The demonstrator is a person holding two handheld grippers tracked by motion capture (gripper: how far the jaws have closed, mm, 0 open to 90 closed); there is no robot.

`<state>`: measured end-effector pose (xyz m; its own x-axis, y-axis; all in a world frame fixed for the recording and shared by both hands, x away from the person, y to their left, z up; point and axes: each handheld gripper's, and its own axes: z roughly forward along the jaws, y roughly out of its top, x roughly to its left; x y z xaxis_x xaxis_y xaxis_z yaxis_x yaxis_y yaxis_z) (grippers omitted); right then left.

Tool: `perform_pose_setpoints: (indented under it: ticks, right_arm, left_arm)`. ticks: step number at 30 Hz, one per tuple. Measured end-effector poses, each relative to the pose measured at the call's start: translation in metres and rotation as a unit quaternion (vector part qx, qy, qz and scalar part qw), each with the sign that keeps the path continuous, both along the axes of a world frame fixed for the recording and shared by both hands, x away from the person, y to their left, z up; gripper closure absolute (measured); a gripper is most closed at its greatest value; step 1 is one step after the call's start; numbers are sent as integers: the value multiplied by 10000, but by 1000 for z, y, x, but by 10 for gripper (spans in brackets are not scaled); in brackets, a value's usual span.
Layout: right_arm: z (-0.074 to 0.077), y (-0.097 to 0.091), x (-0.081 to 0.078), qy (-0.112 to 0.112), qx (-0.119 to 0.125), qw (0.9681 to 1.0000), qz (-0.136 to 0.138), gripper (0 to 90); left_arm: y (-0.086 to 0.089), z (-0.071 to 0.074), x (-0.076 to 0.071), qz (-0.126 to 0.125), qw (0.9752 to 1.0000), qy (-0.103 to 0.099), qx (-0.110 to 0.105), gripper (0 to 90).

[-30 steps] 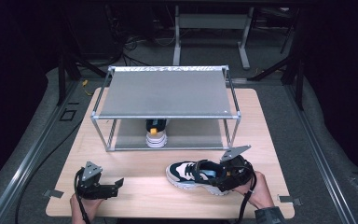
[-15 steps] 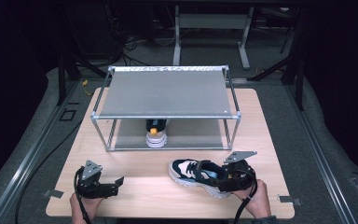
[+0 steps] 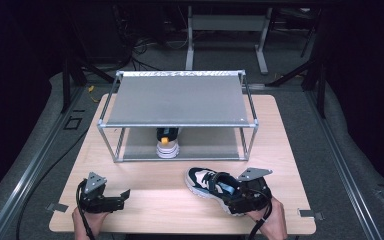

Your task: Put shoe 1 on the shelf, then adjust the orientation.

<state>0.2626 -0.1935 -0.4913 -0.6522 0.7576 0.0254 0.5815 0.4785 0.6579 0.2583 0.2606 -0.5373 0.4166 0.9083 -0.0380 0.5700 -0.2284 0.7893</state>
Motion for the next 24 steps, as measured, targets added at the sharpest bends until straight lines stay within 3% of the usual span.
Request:
perform_pose_setpoints:
  ticks: [5, 6, 7, 9, 14, 16, 18, 24]
  right_arm:
    - [3, -1, 8, -134, -93, 9981, 591, 20]
    - [2, 0, 11, -106, -162, 9961, 866, 30]
    - [2, 0, 11, -106, -162, 9961, 866, 30]
    - [-2, 3, 18, 36, -211, 9932, 1145, 82]
    - [-9, 6, 26, 112, -347, 9926, 1162, 173]
    - [-10, 6, 28, 120, -265, 9934, 1112, 190]
    - [-9, 6, 26, 146, -330, 9942, 1011, 221]
    - [-11, 14, 13, 30, -206, 9996, 168, 260]
  left_arm:
    - [0, 1, 0, -11, 10000, 9, 4, 1]
    - [0, 2, 0, -7, 10000, 8, 1, 1]
    - [0, 2, 0, -11, 10000, 1, 5, 1]
    - [0, 3, 0, -29, 10000, -14, 14, 1]
    - [1, 2, 0, -21, 10000, 12, -3, 1]
    - [1, 2, -1, 2, 10000, 6, -16, 1]
    - [1, 1, -1, 8, 10000, -12, -42, 1]
    - [0, 2, 0, -23, 10000, -31, -58, 1]
